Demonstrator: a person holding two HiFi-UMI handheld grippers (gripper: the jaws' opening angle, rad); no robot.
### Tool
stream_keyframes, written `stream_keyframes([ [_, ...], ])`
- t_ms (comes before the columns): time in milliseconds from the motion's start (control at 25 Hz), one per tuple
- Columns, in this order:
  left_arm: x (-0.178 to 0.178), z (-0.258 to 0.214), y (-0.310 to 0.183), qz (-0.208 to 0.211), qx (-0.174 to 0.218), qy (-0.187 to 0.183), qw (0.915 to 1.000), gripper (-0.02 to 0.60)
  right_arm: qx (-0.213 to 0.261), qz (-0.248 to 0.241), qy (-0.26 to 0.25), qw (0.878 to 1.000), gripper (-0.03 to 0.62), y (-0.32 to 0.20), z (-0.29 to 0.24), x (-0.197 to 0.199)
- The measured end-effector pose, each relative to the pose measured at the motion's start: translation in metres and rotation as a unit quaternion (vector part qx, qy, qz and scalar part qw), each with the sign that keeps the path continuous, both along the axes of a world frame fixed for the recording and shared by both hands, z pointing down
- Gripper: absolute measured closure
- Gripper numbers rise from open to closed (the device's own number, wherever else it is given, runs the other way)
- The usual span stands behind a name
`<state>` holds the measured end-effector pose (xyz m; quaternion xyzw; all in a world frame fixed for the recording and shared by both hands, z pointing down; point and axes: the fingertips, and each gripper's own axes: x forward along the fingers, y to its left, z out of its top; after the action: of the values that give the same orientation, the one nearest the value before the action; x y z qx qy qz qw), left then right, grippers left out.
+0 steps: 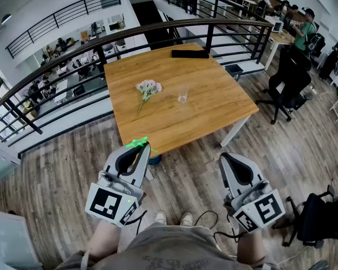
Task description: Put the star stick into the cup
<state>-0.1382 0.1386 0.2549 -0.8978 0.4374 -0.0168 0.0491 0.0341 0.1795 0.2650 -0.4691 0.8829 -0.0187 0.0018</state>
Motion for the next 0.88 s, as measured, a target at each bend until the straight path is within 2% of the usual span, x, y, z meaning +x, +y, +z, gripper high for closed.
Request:
stream_keyframes([
  [200, -0.001, 0.0, 0.0, -0.001, -0.011, 0.008, 0.9999, 0.56, 0.004, 0.001, -0.027, 1.0, 0.565, 0.002, -0.005, 0.003],
  [600, 0.02, 0.005, 0.005, -0.005, -0.019, 0.005, 0.9998, 0.56, -0.006, -0.017, -0.011, 1.0, 0.565, 0.007, 0.004, 0.017],
  [880, 0.042, 0.008, 0.008, -0.023, -0.016, 0.003, 0.9996, 0.56, -0.011, -0.042, -0.001, 0.999, 0.565, 0.007, 0.017, 0.034],
])
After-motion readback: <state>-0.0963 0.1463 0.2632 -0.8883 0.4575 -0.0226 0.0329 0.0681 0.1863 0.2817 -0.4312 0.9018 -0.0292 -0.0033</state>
